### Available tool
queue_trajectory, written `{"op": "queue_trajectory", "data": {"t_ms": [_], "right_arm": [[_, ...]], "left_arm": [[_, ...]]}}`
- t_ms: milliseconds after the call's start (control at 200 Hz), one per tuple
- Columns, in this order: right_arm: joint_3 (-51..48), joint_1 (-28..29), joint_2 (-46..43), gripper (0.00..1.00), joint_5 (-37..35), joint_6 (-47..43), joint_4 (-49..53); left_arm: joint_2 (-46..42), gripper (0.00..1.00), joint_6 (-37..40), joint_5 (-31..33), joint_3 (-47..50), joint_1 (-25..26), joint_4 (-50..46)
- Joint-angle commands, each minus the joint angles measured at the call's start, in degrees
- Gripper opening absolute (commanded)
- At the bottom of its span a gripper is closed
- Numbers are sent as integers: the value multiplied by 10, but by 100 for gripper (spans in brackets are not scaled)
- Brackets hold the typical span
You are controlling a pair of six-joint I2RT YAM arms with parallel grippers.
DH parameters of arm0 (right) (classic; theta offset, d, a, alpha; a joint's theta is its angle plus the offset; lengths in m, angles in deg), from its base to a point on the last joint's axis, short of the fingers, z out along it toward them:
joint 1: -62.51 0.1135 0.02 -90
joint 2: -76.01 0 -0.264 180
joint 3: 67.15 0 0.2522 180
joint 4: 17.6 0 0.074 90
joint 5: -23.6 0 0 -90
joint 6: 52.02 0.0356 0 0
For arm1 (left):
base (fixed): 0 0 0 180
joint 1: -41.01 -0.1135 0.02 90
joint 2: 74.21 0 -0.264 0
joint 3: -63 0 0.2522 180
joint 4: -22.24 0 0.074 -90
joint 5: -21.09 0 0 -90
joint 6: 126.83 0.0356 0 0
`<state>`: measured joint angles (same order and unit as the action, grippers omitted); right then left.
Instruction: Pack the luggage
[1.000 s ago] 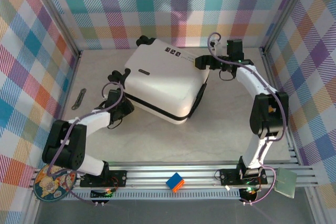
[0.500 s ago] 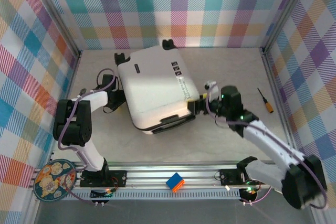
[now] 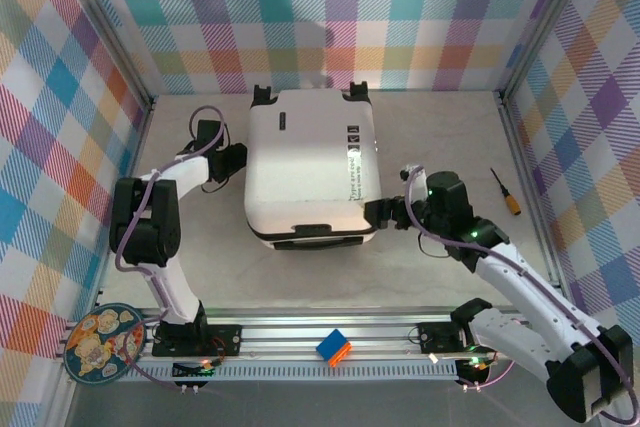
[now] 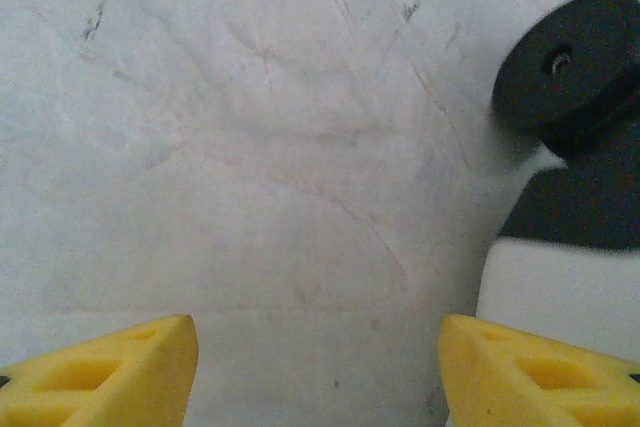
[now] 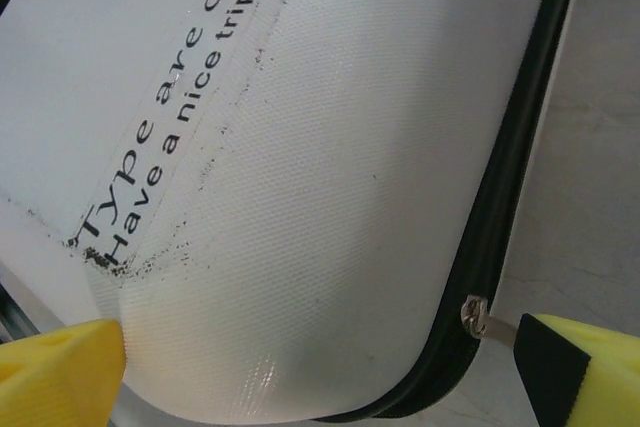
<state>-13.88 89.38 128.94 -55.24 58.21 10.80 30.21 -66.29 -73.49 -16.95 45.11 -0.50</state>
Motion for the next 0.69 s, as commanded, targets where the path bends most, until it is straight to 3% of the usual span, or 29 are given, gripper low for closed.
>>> {"op": "queue_trajectory", "data": {"t_ms": [0,295,485,690], "right_arm": [[22,-35,38,100,-3,11,-10],[54,-56,91,100,59,0,-43],[66,-60,46,99,74,9,-26],[85,-96,99,99,98,23,-43]], "left_arm": [[-75,67,14,-1,40,8,-7],[-223,68,-5,26,175,66,-19],[-275,69,-17,43,195,97,-32],[-305,69,-17,60,195,101,-51]]}}
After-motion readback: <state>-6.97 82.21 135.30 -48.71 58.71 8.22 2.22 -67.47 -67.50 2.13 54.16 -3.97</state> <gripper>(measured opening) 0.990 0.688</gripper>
